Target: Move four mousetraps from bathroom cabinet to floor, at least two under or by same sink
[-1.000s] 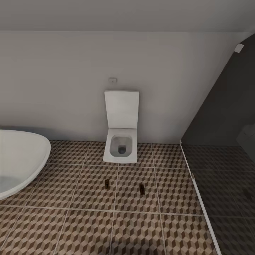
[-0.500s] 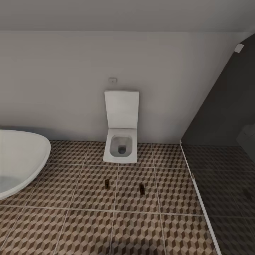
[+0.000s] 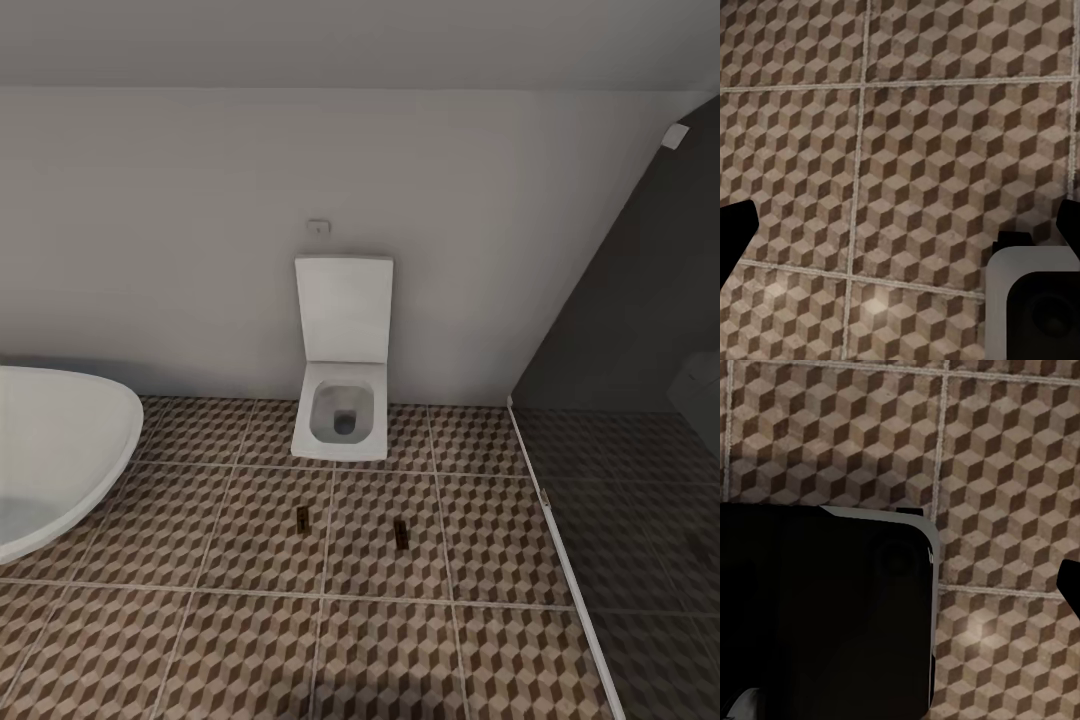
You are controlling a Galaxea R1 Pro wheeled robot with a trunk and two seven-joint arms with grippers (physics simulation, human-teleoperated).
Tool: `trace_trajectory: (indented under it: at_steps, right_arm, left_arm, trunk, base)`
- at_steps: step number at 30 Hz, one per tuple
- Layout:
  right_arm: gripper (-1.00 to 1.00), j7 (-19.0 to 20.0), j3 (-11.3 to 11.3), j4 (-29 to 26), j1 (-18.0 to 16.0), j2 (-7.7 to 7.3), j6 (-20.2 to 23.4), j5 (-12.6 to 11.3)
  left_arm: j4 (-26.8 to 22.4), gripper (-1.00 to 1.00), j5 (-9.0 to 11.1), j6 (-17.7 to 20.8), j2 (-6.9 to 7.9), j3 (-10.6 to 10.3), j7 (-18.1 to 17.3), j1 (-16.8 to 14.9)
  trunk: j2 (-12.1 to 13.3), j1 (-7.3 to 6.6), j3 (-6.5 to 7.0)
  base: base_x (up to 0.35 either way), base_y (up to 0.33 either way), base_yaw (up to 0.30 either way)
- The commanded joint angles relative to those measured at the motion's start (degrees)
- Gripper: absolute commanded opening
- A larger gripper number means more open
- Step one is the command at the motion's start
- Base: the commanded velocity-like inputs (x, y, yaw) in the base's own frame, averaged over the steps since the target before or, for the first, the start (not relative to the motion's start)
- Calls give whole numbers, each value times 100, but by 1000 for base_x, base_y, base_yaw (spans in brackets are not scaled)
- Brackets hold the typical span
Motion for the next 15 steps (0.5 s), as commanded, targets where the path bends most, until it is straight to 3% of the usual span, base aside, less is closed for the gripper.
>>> trace_trajectory:
  at_steps: [1,15]
  right_arm:
    - [100,22,16,5,-3,-2,-19,-22]
    - [100,22,17,5,-3,-2,-19,-22]
  left_arm:
    - [18,100,15,-25,-3,-49,25,-7]
    - [18,100,15,-25,-3,-49,25,-7]
  trunk:
    - [-9,3,-8]
    - [-9,3,-8]
  base:
    - [0,0,0]
    - [0,0,0]
